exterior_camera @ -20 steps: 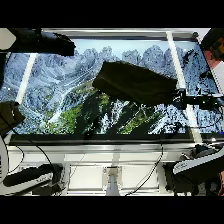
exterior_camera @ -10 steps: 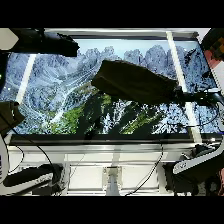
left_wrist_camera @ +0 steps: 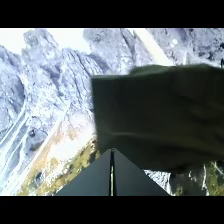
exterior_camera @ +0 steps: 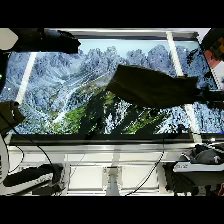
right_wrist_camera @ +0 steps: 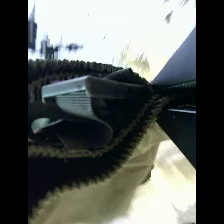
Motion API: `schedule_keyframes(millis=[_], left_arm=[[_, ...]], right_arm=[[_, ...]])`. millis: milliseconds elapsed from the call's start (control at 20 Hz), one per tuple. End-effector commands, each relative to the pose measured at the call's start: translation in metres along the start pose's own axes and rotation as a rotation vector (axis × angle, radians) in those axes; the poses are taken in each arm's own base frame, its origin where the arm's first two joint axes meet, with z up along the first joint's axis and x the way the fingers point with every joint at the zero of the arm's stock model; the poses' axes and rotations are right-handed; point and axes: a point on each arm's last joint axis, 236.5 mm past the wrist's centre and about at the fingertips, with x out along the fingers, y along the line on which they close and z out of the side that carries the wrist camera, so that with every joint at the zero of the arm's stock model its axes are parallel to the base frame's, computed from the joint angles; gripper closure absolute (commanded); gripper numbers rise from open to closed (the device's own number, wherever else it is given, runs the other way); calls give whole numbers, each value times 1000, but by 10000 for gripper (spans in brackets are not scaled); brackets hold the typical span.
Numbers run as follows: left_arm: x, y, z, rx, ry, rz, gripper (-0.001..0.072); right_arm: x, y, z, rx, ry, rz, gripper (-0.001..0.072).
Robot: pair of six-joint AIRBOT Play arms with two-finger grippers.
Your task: Fold the clothes and pants, and hang the long-sleeved shirts on hangers.
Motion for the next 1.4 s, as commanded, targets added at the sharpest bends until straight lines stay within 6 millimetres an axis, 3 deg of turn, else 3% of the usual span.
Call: schedule_keyframes(millis=[0, 100, 250, 400, 500, 600, 700, 900, 950, 1000, 1050, 1200, 1300, 1350], left_arm=[[0, -1, 4, -3, -15, -4, 702], [0, -1, 4, 22, -15, -4, 702], [0, -1, 4, 26, -16, -4, 703], [0, -1, 4, 31, -16, -4, 703], [0, -1, 4, 45, -16, -4, 703], [0, -1, 4, 46, -16, -3, 703], [2, 0, 2, 47, -12, -4, 703], [15, 4, -5, 38, 14, -6, 703], [19, 5, -7, 35, 21, -7, 703], [21, 6, -9, 33, 26, -7, 702], [23, 6, -10, 32, 29, -8, 703], [23, 6, -10, 55, 29, -8, 702], [22, 7, -9, 62, 29, -7, 703], [22, 8, -9, 61, 28, -3, 702]], right_arm=[[-78, -79, -11, 171, -112, -230, 696], [-122, -120, -22, 266, -192, -330, 696], [-185, -165, -43, 367, -320, -464, 696], [-241, -191, -63, 444, -424, -585, 695], [-278, -196, -71, 504, -516, -637, 695], [-306, -196, -76, 519, -574, -681, 695], [-319, -192, -79, 521, -588, -707, 695], [-312, -190, -86, 535, -547, -695, 679], [-312, -189, -86, 535, -547, -693, 508], [-314, -187, -87, 543, -551, -691, 255], [-320, -186, -86, 558, -570, -694, 191], [-353, -166, -76, 560, -698, -691, 191], [-374, -134, -53, 492, -822, -608, 211], [-376, -108, -38, 433, -868, -511, 328]])
